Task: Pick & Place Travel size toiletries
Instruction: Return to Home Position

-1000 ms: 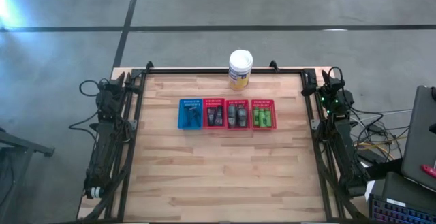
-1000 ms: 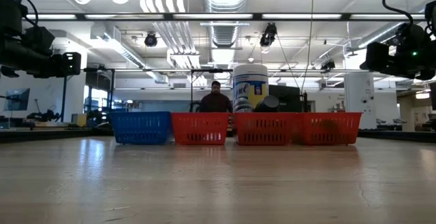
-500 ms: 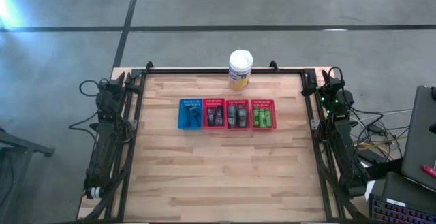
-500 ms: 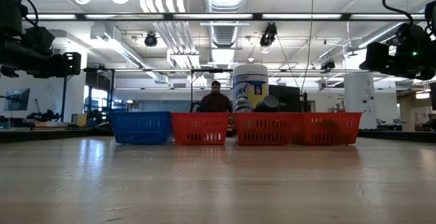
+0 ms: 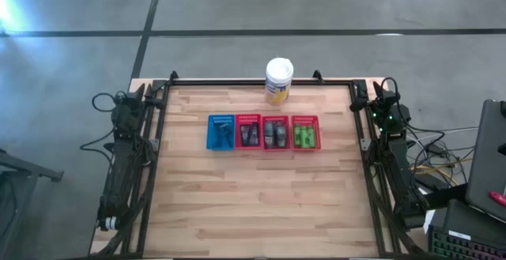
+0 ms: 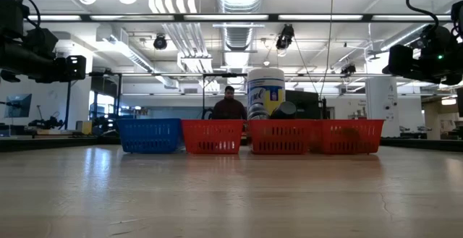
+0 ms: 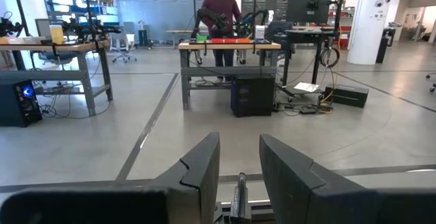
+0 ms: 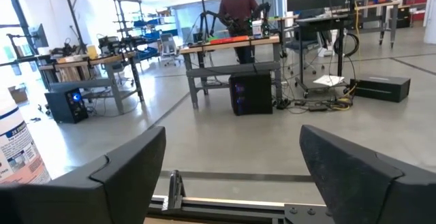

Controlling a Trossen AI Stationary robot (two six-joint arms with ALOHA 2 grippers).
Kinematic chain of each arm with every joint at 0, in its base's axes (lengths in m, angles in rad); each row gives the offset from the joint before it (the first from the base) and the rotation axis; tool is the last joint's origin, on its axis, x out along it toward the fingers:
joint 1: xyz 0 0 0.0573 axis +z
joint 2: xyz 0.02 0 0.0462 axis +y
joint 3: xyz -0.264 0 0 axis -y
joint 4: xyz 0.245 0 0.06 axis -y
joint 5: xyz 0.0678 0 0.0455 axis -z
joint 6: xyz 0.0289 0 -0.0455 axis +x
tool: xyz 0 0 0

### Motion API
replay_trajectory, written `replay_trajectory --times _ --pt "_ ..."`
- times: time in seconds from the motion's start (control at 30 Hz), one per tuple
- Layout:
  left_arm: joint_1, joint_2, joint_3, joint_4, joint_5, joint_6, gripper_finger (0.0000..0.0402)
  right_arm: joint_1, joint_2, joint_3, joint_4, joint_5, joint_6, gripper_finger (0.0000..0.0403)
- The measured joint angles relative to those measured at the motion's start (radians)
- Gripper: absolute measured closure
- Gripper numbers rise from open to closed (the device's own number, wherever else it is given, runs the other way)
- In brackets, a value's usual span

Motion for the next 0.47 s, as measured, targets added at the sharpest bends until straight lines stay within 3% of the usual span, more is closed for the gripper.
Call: replay_trajectory --times 0.47 --pt "0.0 0.0 0.0 0.0 0.0 0.0 0.0291 0.0 0.0 0.0 0.0 0.0 0.0 0.0113"
